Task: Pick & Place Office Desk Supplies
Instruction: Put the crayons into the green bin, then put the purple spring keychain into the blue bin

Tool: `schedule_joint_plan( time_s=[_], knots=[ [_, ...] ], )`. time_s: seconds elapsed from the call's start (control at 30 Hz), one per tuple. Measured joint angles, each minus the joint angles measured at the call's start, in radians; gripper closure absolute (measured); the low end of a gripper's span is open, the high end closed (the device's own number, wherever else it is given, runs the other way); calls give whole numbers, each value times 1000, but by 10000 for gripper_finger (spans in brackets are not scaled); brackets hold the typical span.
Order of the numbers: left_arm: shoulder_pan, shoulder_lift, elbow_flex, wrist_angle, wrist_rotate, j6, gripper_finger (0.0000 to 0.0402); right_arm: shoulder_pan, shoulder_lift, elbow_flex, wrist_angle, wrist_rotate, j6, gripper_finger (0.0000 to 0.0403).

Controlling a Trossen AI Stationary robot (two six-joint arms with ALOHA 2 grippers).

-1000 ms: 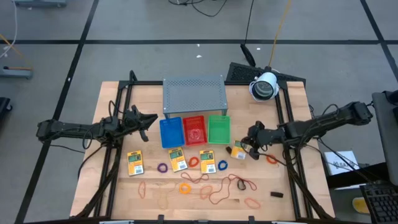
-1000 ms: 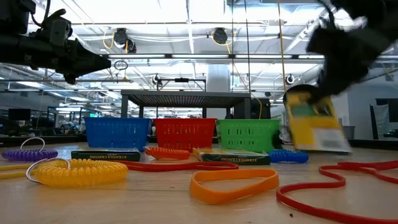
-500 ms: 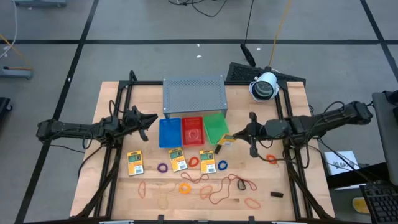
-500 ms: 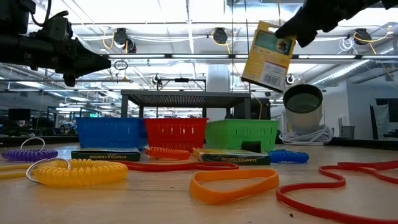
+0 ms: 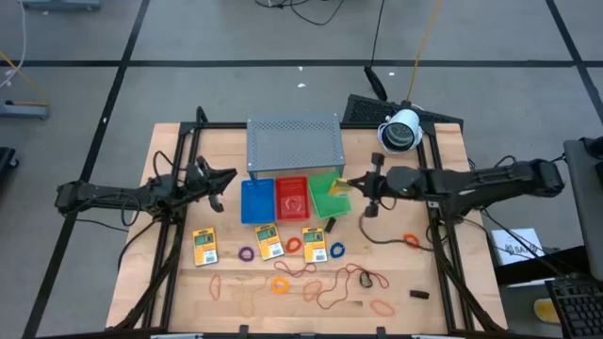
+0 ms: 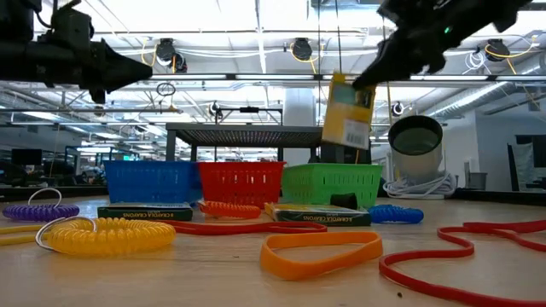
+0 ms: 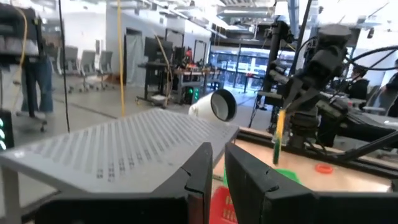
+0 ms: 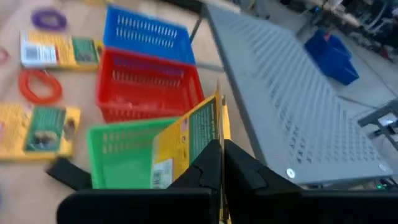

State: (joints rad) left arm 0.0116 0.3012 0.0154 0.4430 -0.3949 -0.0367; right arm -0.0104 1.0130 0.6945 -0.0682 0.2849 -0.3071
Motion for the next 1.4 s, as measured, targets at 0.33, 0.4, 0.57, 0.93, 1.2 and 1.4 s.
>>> schedule_joint_plan(
  time_s=[0.33,0.4,0.57,0.93,1.2,1.4],
  knots=[
    [0,0,0,121,-6,141,350,-118,186,0,218,-185,-132,403],
    [0,0,0,123,-6,142,350,-135,206,0,215,-184,-140,403],
    [0,0,0,126,-6,139,350,-142,237,0,216,-183,-147,388],
    [0,0,0,100,-5,131,350,-82,203,0,239,-186,28,243],
    [0,0,1,99,3,91,350,20,183,0,336,-186,164,196],
    [0,0,1,99,3,51,350,151,183,0,477,-186,165,211]
  ],
)
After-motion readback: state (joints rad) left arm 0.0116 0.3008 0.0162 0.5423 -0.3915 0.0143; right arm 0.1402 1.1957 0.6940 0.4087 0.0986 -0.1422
